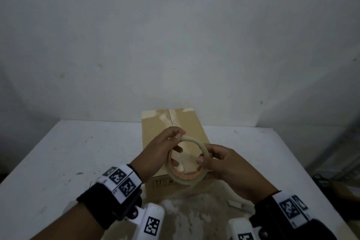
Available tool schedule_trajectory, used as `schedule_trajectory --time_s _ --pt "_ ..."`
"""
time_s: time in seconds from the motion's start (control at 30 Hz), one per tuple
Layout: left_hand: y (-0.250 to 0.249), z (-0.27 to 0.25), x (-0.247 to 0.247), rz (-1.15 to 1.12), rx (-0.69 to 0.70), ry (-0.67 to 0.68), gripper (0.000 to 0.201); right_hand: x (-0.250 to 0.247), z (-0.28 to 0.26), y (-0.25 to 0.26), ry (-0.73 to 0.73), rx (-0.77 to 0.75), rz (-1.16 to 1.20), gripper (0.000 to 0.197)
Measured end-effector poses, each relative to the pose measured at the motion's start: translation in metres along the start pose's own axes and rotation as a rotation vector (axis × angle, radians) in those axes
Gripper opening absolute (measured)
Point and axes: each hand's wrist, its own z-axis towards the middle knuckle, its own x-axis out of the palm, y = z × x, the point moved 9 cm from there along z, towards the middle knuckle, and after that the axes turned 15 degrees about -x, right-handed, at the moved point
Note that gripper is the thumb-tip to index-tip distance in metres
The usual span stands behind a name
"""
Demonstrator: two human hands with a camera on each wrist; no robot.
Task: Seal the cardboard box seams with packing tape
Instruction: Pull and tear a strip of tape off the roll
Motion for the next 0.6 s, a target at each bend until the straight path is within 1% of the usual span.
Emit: schedule_trajectory --time_s 0.07,0.2,0.27,0.3,0.33,0.37,0.4,0.43,0.47,0.5,0.53,0.57,0.6 --pt "0.008 0.003 0.003 -0.007 -0.021 0.021 0.018 -0.003 -0.005 -0.011 -0.026 0.018 0.017 0.032" --pt "0.027 0.01 0.005 -0.066 -0.071 0.069 0.027 -0.005 -0.014 -0.029 -0.047 0.046 0.058 0.035" --pt "0.039 0.018 -0.002 -0.058 -0.082 0.028 0.029 -0.006 -0.018 -0.037 -0.066 0.055 0.082 0.033" --pt "0.046 0.022 -0.008 -0.017 -0.084 -0.008 0.027 -0.006 -0.021 -0.041 -0.079 0.056 0.098 0.031" --pt "0.053 0.026 -0.016 0.082 -0.073 -0.059 0.025 -0.008 -0.023 -0.044 -0.096 0.053 0.113 0.03" --pt "0.061 0.03 -0.024 0.235 -0.06 -0.109 0.027 -0.009 -0.026 -0.048 -0.116 0.051 0.126 0.029" --pt "0.071 0.035 -0.029 0.433 -0.059 -0.126 0.036 -0.01 -0.028 -0.051 -0.134 0.049 0.135 0.03" --pt "0.084 0.039 -0.032 0.661 -0.068 -0.098 0.055 -0.011 -0.03 -0.053 -0.15 0.047 0.142 0.032" --pt "0.102 0.044 -0.033 0.905 -0.079 -0.049 0.081 -0.011 -0.032 -0.056 -0.162 0.045 0.15 0.034" --pt "0.118 0.05 -0.036 1.122 -0.079 -0.013 0.102 -0.011 -0.033 -0.058 -0.17 0.043 0.163 0.036" --pt "0.132 0.054 -0.038 1.273 -0.062 0.001 0.108 -0.011 -0.034 -0.06 -0.178 0.042 0.182 0.037" --pt "0.14 0.057 -0.038 1.333 -0.026 -0.009 0.106 -0.012 -0.036 -0.063 -0.19 0.041 0.204 0.037" --pt "0.143 0.06 -0.039 1.306 0.015 -0.039 0.1 -0.013 -0.037 -0.066 -0.208 0.042 0.224 0.037"
